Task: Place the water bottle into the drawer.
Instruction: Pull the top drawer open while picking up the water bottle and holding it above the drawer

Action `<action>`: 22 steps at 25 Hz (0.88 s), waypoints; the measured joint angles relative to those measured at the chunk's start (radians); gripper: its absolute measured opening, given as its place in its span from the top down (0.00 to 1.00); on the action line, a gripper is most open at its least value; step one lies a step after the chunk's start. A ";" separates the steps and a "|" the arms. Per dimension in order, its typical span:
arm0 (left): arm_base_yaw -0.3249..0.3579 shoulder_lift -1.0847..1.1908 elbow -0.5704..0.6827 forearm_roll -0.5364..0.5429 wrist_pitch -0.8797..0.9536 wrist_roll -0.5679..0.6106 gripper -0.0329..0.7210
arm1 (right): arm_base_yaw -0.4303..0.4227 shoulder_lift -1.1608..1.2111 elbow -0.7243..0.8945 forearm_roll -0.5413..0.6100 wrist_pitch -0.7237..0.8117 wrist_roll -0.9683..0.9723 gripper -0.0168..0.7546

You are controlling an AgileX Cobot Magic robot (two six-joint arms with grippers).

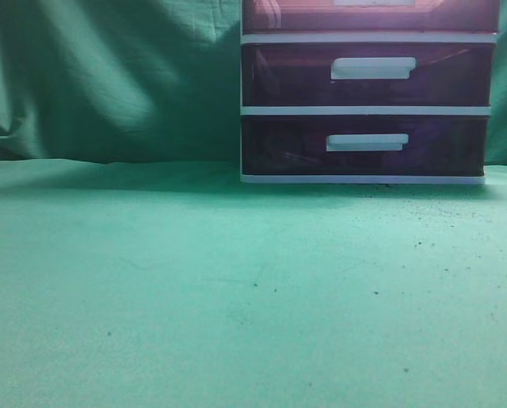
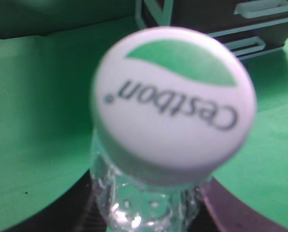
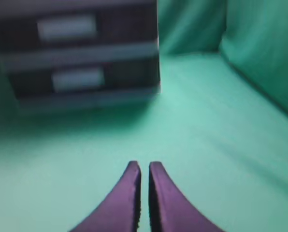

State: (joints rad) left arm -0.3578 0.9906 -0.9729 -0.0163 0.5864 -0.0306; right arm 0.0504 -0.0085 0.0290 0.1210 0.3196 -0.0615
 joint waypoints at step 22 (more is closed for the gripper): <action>-0.006 -0.061 0.000 -0.061 0.086 0.023 0.64 | 0.000 0.672 -0.520 -0.219 -0.469 -0.185 0.92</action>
State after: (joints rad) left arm -0.3641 0.9298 -0.9729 -0.0776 0.6720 -0.0072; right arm 0.0504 0.6634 -0.4914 -0.0976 -0.1493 -0.2467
